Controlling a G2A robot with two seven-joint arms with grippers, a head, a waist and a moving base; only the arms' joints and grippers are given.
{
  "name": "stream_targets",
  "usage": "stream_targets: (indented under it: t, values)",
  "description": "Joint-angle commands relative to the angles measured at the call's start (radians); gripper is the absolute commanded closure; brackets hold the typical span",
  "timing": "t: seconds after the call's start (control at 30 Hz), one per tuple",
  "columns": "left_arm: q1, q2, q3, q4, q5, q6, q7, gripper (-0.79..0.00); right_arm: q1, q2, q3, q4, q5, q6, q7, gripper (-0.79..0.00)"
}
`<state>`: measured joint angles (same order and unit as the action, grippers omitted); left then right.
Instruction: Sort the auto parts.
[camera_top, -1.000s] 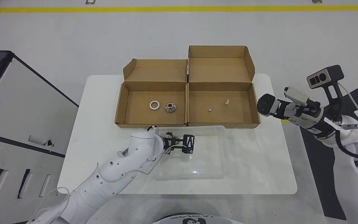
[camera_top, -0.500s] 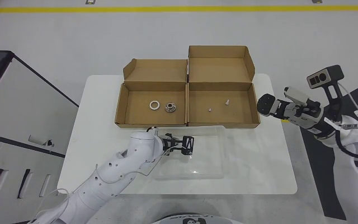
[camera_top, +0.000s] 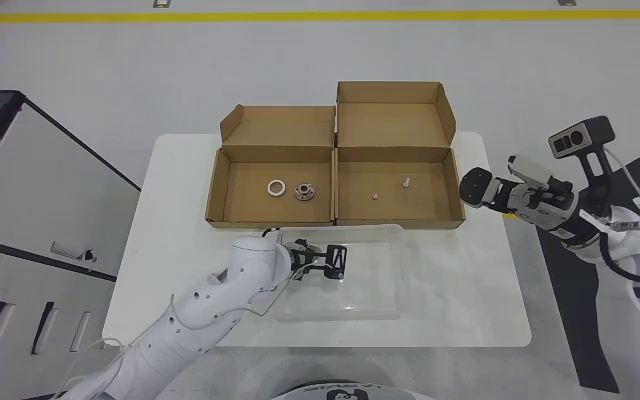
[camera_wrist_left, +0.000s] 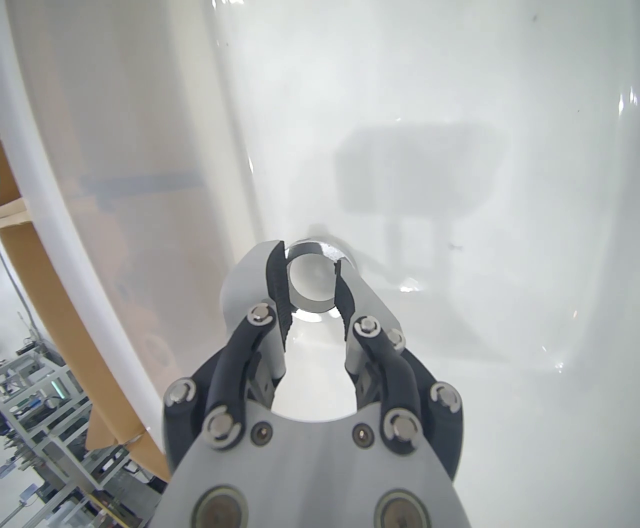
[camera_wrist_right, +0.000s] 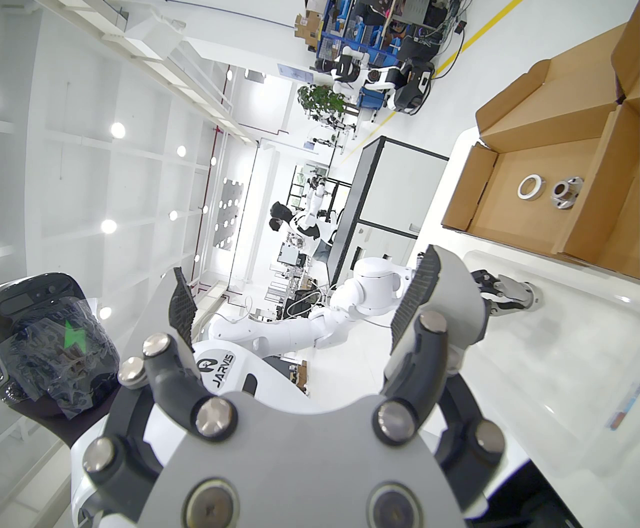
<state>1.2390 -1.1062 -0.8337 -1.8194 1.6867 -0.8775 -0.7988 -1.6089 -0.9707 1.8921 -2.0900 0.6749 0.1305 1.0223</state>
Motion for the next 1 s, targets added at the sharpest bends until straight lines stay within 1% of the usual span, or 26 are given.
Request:
stream_targets:
  t: [0.0,0.1,0.63,0.77,0.97]
  values:
    - [0.001,0.001,-0.001,-0.003,0.0,-0.004,-0.002,-0.326,0.0,0.0,0.0,0.0,0.0,0.0,0.0,-0.785]
    - [0.004,0.002,-0.003,-0.007,-0.001,-0.006,-0.004,-0.339,0.0,0.0,0.0,0.0,0.0,0.0,0.0,-0.785]
    - [0.023,0.009,-0.021,-0.036,-0.021,-0.023,-0.029,-0.354,0.0,0.0,0.0,0.0,0.0,0.0,0.0,-0.785]
    - [0.03,0.011,-0.024,-0.045,-0.033,-0.034,-0.04,-0.369,0.0,0.0,0.0,0.0,0.0,0.0,0.0,-0.785]
    - [0.034,0.015,-0.029,-0.054,-0.049,-0.053,-0.06,-0.369,0.0,0.0,0.0,0.0,0.0,0.0,0.0,-0.785]
